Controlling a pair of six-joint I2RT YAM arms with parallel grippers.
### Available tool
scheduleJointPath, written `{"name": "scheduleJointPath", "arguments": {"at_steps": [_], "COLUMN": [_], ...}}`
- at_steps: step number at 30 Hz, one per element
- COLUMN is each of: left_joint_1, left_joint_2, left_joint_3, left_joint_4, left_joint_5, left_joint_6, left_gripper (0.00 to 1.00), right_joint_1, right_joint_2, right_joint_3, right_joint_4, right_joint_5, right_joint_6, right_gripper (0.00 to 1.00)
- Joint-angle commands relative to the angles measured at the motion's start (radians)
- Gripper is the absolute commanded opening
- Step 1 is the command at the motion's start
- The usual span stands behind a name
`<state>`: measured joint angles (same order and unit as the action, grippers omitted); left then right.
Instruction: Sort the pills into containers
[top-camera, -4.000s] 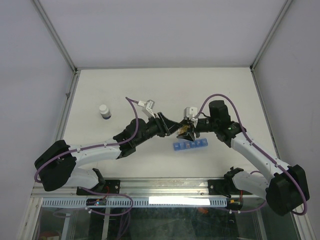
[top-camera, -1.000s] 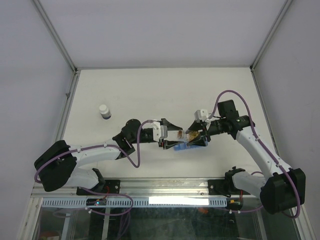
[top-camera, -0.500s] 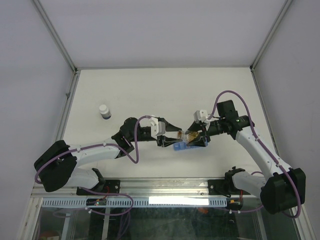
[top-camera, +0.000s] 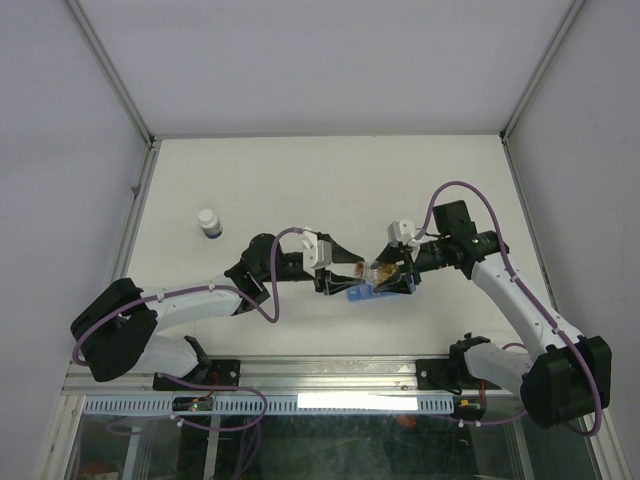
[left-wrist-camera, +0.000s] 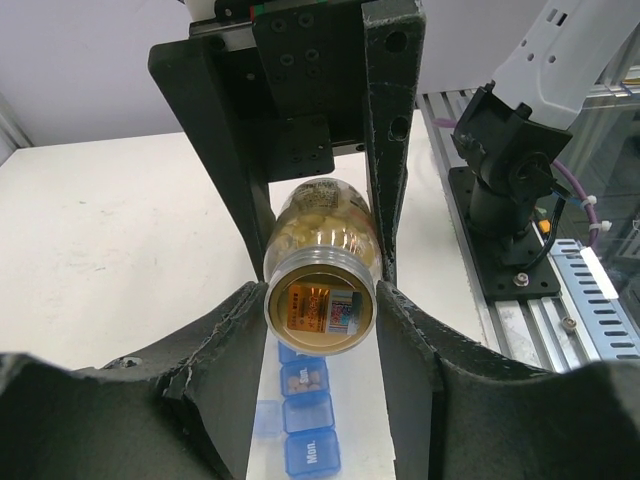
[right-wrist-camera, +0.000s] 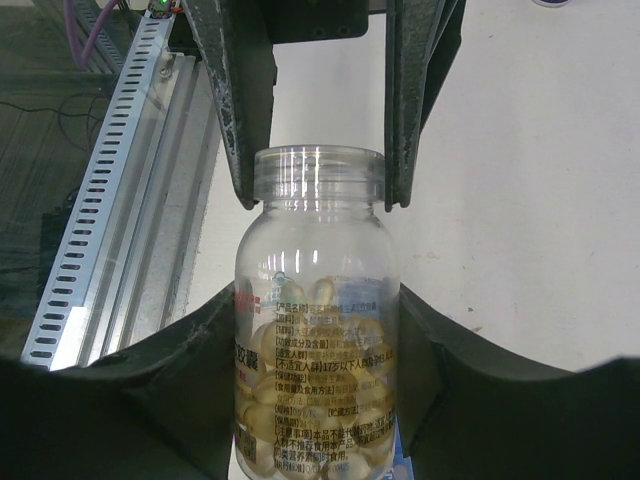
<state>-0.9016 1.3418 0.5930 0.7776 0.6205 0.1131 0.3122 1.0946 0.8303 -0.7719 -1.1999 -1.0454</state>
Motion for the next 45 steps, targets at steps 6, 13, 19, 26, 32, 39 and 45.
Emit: {"name": "scheduleJointPath", "arguments": {"at_steps": [6,13,19,26,32,39,45], "left_joint_1": [0.006,0.009,0.011,-0.015,-0.063,-0.066,-0.066], "left_joint_2": [0.008,0.022,0.006,-0.032,-0.063,-0.078,-0.114], "left_joint_3": [0.048,0.056,0.044,-0.033,0.008,0.006,-0.050], "left_joint_4": [0.038,0.043,0.018,-0.022,-0.184,-0.161,-0.032], "left_joint_5": [0.059,0.086,-0.068,-0.414,-0.591,-0.583,-0.557], "left_joint_6": [-0.030,-0.094,-0.425,-0.881,-0.872,-0.899,-0.923], "left_gripper": [0.46,0.20,0.00,0.00,0.00,0.02,0.71], "right_joint_1": [0.005,0.005,0.005,0.005,0.005,0.004,0.004], "right_joint_2": [-0.004,-0.004,-0.004,0.001,0.000,0.002,0.004], "right_joint_3": [0.037,0.037,0.038,0.032,0.031,0.029,0.029], "right_joint_4": [0.021,0.022,0.049,0.091,0.113,0.123,0.122], "right_joint_5": [-0.020,-0.014,0.023,0.059,0.079,0.082,0.079], "right_joint_6": [-0.018,-0.019,0.013,0.060,0.089,0.100,0.102], "right_gripper": [0.00,0.00,0.00,0.00,0.00,0.00,0.00]}}
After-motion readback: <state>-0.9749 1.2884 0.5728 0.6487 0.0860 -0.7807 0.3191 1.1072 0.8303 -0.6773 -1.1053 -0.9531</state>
